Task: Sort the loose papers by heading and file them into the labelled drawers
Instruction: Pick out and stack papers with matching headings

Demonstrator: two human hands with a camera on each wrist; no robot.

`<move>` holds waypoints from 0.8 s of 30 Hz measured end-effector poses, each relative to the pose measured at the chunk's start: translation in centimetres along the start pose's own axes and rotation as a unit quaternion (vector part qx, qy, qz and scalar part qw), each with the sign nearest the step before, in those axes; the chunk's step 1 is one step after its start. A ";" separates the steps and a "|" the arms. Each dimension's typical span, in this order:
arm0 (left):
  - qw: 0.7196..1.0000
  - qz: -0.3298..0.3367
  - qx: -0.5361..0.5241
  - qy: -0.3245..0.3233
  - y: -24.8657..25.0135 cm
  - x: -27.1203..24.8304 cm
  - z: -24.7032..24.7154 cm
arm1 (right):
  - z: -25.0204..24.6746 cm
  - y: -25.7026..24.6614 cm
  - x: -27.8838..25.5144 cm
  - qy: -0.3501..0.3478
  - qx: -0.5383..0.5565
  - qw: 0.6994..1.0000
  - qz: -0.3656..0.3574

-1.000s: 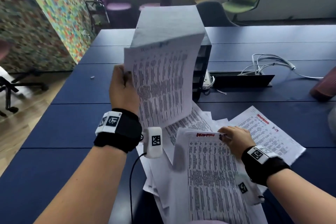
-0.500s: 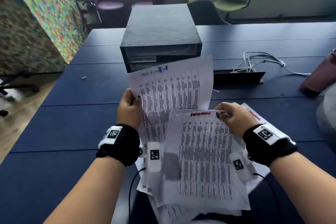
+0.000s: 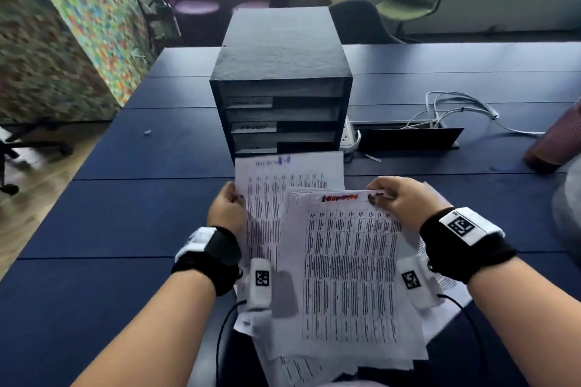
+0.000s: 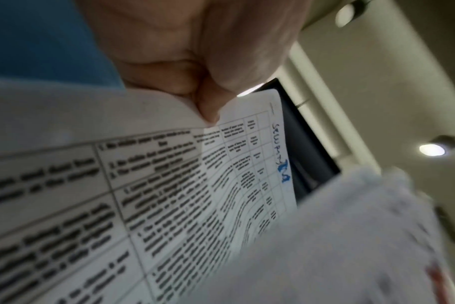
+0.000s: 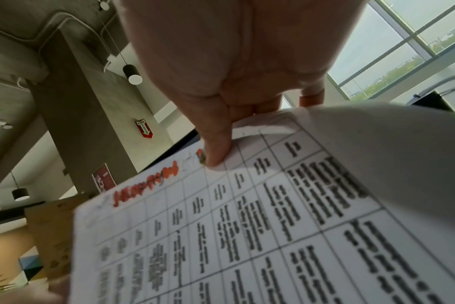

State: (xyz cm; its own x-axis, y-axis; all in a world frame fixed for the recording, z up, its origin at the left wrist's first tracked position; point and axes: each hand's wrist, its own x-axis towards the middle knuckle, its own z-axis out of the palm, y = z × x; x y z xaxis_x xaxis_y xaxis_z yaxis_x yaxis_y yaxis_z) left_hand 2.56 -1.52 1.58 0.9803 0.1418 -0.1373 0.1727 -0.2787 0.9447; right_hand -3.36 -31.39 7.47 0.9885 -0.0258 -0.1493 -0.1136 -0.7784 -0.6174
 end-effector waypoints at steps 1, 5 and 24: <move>1.000 -0.019 0.003 -0.021 -0.9 -0.7 0.4 | 0.3 0.1 0.2 0.000 -0.015 1.000 0.009; 0.994 -0.043 0.041 -0.091 -3.6 -2.1 2.0 | 1.8 0.4 0.8 0.004 -0.075 0.995 0.058; 0.969 -0.071 0.204 -0.120 -2.5 -6.1 3.9 | 4.2 10.3 -0.2 0.031 -0.154 0.945 0.286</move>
State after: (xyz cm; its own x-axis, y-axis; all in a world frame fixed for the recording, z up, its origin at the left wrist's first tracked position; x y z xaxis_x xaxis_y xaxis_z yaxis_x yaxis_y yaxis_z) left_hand -3.51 -5.38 -1.04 0.9293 -0.0038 -0.3693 0.2839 -0.6321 0.7210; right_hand -5.12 -36.77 -2.10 0.7792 -0.5276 -0.3383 -0.6062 -0.7715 -0.1931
